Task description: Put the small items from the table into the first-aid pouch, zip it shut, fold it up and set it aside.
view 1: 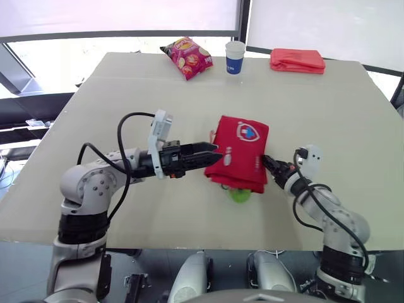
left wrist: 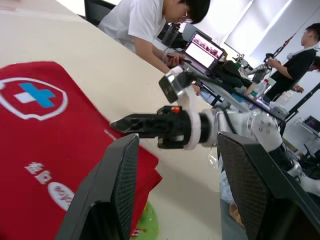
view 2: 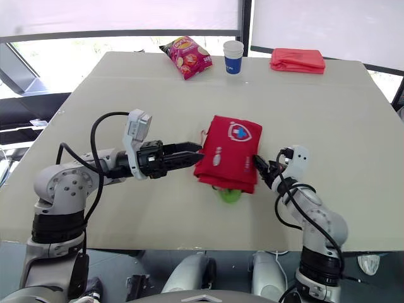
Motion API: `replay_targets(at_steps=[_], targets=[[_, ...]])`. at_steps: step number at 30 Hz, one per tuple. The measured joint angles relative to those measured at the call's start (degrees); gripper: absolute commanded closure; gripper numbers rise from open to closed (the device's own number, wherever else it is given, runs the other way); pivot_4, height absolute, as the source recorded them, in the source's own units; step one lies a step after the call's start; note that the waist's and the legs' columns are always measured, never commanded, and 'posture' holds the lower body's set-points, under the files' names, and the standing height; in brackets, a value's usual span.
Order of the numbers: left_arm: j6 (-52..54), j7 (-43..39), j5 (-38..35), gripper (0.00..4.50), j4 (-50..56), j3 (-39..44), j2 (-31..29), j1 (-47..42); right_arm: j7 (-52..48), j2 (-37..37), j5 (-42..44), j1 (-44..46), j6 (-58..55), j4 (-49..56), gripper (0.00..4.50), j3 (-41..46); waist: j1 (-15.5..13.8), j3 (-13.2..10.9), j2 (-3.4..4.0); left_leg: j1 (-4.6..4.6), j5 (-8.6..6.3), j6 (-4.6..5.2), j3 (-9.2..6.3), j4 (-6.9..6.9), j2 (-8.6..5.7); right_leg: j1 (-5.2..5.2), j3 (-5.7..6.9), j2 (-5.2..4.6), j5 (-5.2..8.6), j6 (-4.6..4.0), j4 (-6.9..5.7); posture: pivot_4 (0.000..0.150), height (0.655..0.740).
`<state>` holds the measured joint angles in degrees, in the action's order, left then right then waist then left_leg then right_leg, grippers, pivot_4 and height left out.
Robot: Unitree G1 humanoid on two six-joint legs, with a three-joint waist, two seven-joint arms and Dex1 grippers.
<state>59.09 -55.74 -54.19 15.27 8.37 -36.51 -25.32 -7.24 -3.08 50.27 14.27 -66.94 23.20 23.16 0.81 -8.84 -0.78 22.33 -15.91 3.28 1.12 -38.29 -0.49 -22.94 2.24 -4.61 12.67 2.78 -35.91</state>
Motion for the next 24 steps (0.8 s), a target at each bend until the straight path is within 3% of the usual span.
replay_targets(at_steps=[4,10,15,20,22,24], targets=[[-2.9,-4.1,0.6,1.83,0.3,-0.1,-2.8,0.4,-0.2,-6.3,6.4,3.4,-5.4,-1.6,0.02,2.1,-0.1,0.0,-0.01,0.06,-0.09,0.16,-0.01,0.0,0.0,-0.03,-0.02,0.0,0.01,-0.02,0.03,0.15,0.74],[-9.8,-6.8,3.6,1.83,5.4,-0.6,-6.4,1.7,-4.1,-10.6,4.5,8.1,-7.3,-12.6,0.02,-5.1,0.0,0.0,-0.02,0.18,-0.09,0.18,0.11,0.0,0.02,-0.19,-0.28,0.02,-0.02,-0.07,0.02,0.15,0.74],[-11.4,-5.8,3.1,1.83,8.6,4.0,-8.8,5.5,-9.1,-13.2,2.4,10.2,-6.1,-16.6,0.02,-10.1,0.0,0.0,-0.04,0.35,-0.1,0.18,0.12,-0.03,0.02,-0.33,-0.29,0.02,-0.15,0.16,0.03,0.15,0.74],[-13.0,-5.8,2.9,1.83,9.4,5.6,-10.1,7.1,-11.4,-13.4,1.2,11.3,-5.2,-17.1,1.58,-13.4,-0.1,0.0,-0.03,0.36,-0.1,0.19,0.11,-0.04,0.02,-0.33,-0.22,0.03,-0.15,0.17,0.02,0.15,0.74],[-13.5,-5.5,2.9,1.83,9.6,5.4,-10.0,7.1,-11.5,-13.8,0.6,11.7,-4.9,-16.9,2.64,-13.7,-0.2,0.0,-0.04,0.37,-0.1,0.19,0.11,-0.05,0.01,-0.33,-0.15,0.03,-0.16,0.17,0.02,0.15,0.74],[-13.8,-5.1,2.8,1.83,10.1,4.9,-9.4,6.9,-11.7,-14.8,0.5,11.5,-4.9,-16.3,3.41,-13.7,-0.3,0.0,-0.02,0.38,-0.1,0.19,0.1,-0.05,-0.01,-0.33,-0.14,0.02,-0.16,0.18,0.02,0.15,0.74]])
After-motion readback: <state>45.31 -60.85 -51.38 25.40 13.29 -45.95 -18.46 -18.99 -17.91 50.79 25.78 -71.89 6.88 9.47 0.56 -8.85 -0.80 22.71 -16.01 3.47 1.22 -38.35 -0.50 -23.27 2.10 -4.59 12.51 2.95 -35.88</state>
